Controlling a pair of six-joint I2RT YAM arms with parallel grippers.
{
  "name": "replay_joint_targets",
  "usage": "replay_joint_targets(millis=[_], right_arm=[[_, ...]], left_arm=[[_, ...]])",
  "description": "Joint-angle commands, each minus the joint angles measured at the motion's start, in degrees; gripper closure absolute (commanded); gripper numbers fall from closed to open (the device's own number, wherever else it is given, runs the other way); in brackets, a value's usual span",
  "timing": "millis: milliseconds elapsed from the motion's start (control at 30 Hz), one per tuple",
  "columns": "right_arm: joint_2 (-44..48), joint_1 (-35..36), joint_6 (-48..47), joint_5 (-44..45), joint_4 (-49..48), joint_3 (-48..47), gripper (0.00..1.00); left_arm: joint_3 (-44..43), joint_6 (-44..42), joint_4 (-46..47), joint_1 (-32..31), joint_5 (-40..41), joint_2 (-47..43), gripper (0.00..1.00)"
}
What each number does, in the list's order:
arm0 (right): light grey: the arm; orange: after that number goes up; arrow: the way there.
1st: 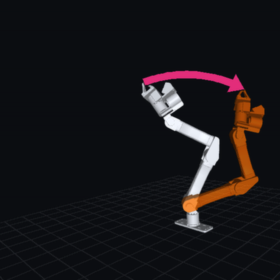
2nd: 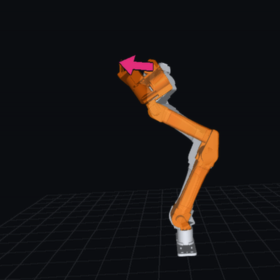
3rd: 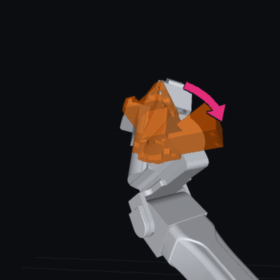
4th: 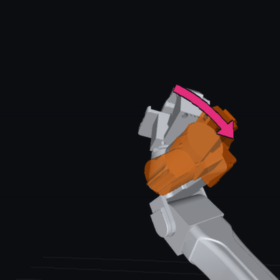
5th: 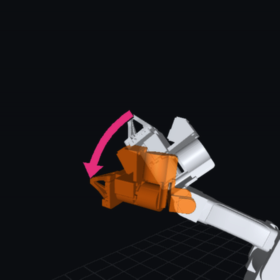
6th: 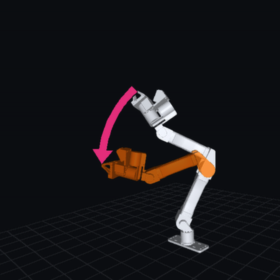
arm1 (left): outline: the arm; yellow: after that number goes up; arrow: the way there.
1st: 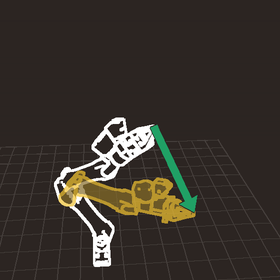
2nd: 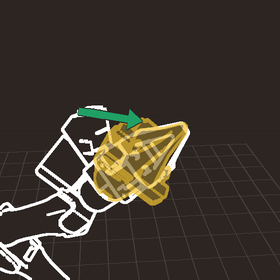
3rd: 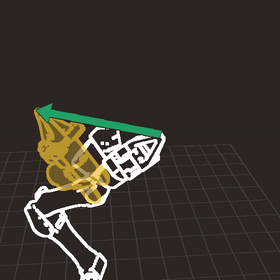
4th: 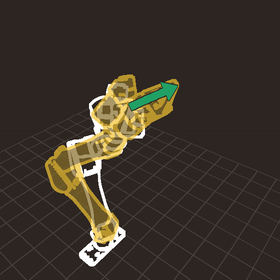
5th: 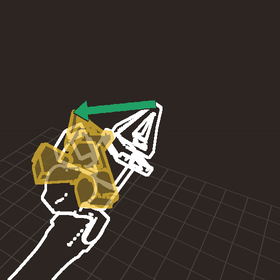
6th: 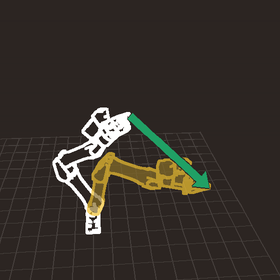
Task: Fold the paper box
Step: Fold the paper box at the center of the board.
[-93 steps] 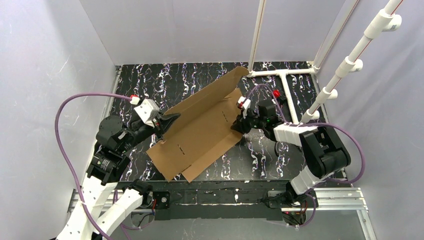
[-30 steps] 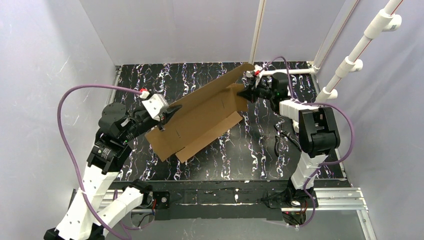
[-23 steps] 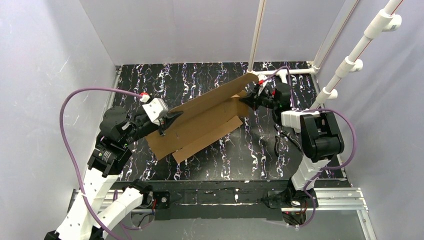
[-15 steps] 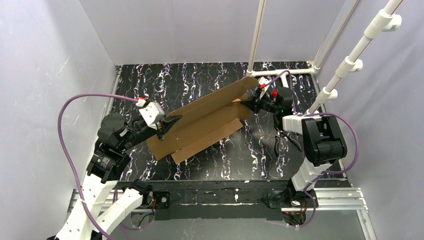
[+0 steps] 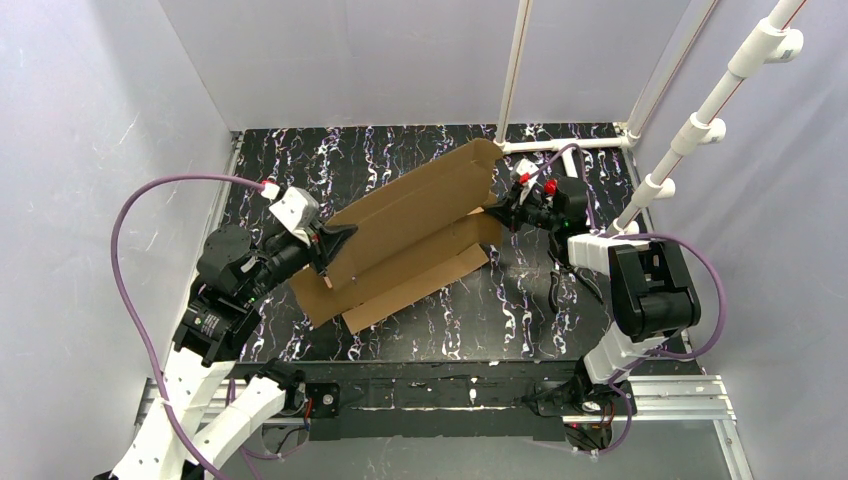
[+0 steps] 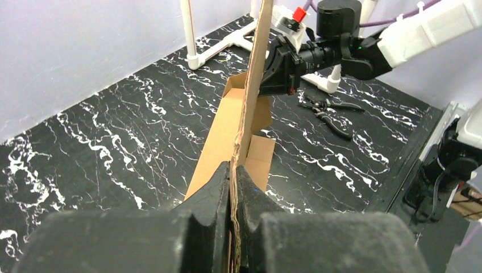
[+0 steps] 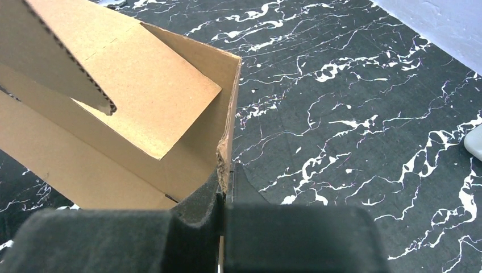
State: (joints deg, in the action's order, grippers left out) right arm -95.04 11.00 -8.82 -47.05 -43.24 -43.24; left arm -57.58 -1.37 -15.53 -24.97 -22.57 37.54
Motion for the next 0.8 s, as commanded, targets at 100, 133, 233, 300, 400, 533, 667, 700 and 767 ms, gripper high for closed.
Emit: replay_joint_targets(millis=[100, 133, 233, 300, 400, 533, 667, 700, 767], right_arm=[[2.90, 1.08, -5.66, -2.31, 5.42, 0.71, 0.96], [3.08, 1.12, -6.21, -2.30, 6.04, 0.71, 0.96], [3.69, 1.47, -8.57, -1.84, 8.98, 0.69, 0.96], [4.23, 1.80, -8.16, -3.32, 11.27, 1.15, 0.97], [5.35, 1.91, 3.37, -4.08, 7.58, 3.75, 0.99], [7.76, 2.00, -0.49, -7.92, 13.24, 6.06, 0.92], [9.95, 2.09, -15.41, -9.25, 27.06, 4.66, 0.82], [10.40, 2.09, -16.79, -9.60, 28.92, 4.53, 0.80], [10.89, 2.17, -18.26, -8.91, 29.99, 4.53, 0.80]], left_arm=[[0.98, 5.76, -3.54, -0.10, 6.66, 0.52, 1.00], [1.10, 5.50, -3.61, -0.08, 6.32, 0.52, 1.00], [1.11, 3.92, -3.97, -0.08, 1.75, 0.26, 1.00], [0.83, 4.07, -5.09, -0.08, -0.36, 0.14, 1.00], [2.61, 3.76, -3.98, -0.07, -2.35, -2.03, 1.00], [2.36, 2.42, -4.88, -0.08, -3.23, -3.39, 1.00], [2.21, 1.63, -5.30, -0.08, -2.75, -3.68, 1.00], [2.21, 1.63, -5.16, -0.08, -2.34, -3.90, 1.00], [2.65, 1.90, -3.97, -0.08, -1.12, -4.68, 1.00]])
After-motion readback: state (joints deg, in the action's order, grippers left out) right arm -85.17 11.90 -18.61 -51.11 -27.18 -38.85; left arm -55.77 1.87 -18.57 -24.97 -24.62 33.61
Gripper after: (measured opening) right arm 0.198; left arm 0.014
